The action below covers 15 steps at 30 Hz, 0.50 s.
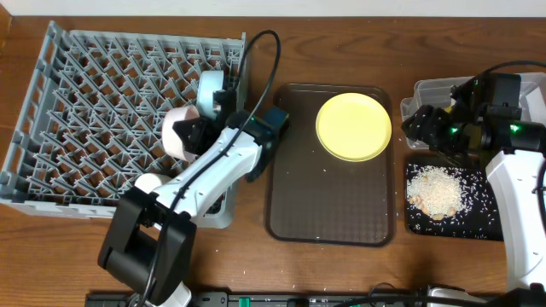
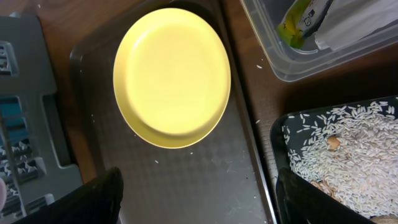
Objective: Sort waste into correct bins and load items into the dishwasher
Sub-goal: 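Carry the white bowl left and set it upright in the rack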
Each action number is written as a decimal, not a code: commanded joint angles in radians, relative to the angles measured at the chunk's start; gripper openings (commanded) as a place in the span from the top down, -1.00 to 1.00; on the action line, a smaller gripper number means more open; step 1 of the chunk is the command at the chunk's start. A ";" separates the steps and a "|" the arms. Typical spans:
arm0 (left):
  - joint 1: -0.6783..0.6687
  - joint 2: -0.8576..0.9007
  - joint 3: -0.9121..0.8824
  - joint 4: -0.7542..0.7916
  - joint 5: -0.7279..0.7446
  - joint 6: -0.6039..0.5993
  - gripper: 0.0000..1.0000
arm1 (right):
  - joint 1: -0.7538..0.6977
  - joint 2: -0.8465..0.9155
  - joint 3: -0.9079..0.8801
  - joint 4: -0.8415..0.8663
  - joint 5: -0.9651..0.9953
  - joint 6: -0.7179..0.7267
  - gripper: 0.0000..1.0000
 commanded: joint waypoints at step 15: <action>-0.148 0.013 -0.019 0.009 0.330 -0.005 0.00 | -0.003 0.002 0.008 0.005 0.004 0.001 -0.53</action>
